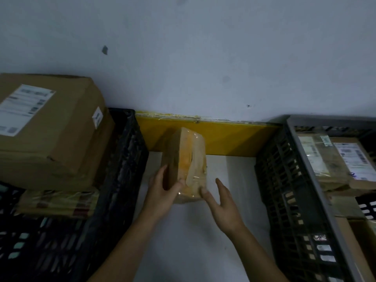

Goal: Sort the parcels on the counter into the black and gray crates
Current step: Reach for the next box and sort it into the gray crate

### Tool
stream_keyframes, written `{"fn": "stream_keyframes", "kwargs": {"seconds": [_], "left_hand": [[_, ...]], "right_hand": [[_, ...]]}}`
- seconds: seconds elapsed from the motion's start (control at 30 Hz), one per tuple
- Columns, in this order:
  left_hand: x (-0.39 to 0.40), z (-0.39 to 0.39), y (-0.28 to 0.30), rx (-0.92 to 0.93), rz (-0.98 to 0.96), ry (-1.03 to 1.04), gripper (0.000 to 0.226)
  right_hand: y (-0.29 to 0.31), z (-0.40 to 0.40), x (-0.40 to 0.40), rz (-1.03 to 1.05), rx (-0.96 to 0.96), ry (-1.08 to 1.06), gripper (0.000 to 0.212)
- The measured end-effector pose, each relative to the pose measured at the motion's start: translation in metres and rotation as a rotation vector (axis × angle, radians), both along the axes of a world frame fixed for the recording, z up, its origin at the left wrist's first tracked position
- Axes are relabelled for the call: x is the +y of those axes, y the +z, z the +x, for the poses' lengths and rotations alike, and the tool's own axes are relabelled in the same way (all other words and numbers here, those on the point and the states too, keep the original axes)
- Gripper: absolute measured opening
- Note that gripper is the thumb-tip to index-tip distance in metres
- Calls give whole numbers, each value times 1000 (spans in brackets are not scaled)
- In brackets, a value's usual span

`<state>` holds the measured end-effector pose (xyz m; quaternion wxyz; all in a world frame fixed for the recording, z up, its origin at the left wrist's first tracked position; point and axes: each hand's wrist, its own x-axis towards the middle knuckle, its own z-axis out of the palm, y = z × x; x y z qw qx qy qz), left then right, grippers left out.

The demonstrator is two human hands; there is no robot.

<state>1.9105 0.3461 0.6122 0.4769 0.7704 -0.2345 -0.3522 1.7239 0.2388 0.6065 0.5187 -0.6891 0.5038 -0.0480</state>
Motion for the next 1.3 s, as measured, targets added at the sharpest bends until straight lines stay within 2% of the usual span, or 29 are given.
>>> {"fn": "stream_keyframes", "kwargs": {"seconds": [0.07, 0.13, 0.23, 0.3, 0.37, 0.4, 0.53, 0.67, 0.73, 0.8, 0.87, 0.9, 1.0, 1.07, 1.3], "left_hand": [[12, -9, 5, 146, -149, -11, 91], [22, -20, 5, 319, -252, -39, 80], [34, -32, 8, 454, -314, -67, 80], [36, -34, 18, 433, -299, -87, 71], [33, -33, 31, 302, -262, -89, 53], [32, -33, 37, 218, -256, -59, 50], [27, -41, 63, 30, -340, 69, 74], [13, -64, 89, -32, -355, -34, 76], [11, -64, 91, -51, -370, -7, 72], [17, -60, 91, 11, -350, 0, 67], [24, -60, 93, 108, -348, -40, 67], [25, -62, 95, 145, -350, -58, 69], [27, -69, 98, 160, -352, -87, 67], [27, -70, 100, 162, -360, -99, 67], [7, -86, 114, 107, -350, -305, 82]], "right_hand": [[17, -5, 6, 231, -214, -77, 110], [31, -11, 14, 385, -381, -36, 98], [48, -18, 24, 360, -467, 62, 79], [57, -21, 30, 272, -492, 35, 77], [65, -24, 34, 108, -498, -26, 66], [69, -27, 36, 4, -469, -43, 67], [81, -37, 46, -437, -184, -15, 113], [90, -41, 69, -643, -103, -7, 121], [95, -50, 69, -663, -185, -20, 108], [101, -63, 58, -634, -252, -84, 91], [106, -77, 43, -550, -238, -155, 93], [108, -82, 35, -502, -240, -139, 95], [114, -92, 24, -339, -372, 75, 80], [117, -97, 23, -276, -412, 133, 75], [147, -130, 28, -365, -432, 39, 67]]}}
